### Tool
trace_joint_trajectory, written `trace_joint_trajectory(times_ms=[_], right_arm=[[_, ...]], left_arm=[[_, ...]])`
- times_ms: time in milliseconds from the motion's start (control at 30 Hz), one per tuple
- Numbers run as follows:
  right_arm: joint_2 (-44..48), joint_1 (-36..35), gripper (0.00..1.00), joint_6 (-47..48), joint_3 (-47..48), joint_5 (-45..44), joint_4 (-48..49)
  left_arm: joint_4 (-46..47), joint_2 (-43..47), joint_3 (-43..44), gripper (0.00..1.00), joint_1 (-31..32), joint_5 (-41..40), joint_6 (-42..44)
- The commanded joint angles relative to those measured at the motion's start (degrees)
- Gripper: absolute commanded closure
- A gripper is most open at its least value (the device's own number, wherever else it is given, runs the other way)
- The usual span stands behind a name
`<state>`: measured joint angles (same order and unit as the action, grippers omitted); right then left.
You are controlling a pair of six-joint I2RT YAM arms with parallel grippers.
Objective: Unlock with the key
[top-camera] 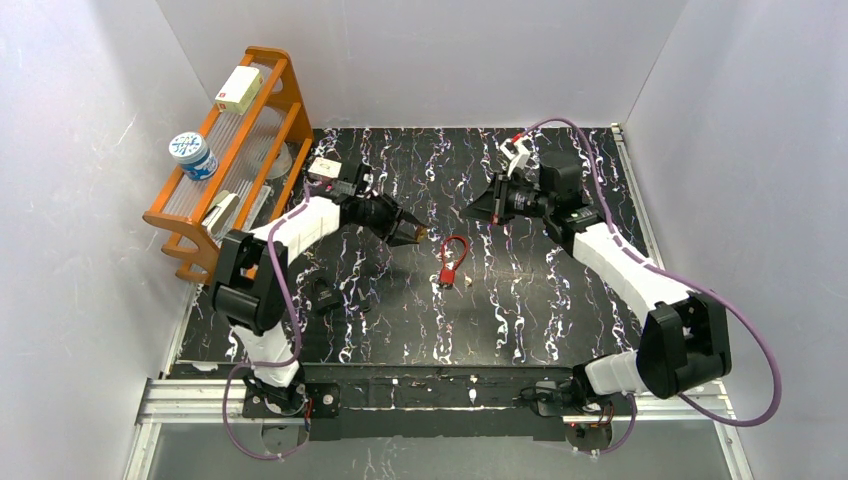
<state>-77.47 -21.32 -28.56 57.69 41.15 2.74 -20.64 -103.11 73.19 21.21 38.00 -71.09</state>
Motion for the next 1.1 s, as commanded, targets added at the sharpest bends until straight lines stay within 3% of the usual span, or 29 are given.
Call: trace_joint_trajectory(times_ms=[0,367,1067], right_arm=[[-2.95,-2.44,0.99,-1.46,3.47,-7.23,-1.53],[-13.45,-8.41,0.99,-0.16,14.52,-11.95,-12.18],[-23.95,-10.51,0.99,2.80,25.64,-11.65,-23.04]], left_arm=[[15.68,7.55,-7.66,0.90,0.22,-3.89,-16.12],[20.37,10.31,-12.30,0.91,0.41,-16.46,-26.43],[19.60,10.21,-10.51,0.91,1.55,-15.40,-22.89]])
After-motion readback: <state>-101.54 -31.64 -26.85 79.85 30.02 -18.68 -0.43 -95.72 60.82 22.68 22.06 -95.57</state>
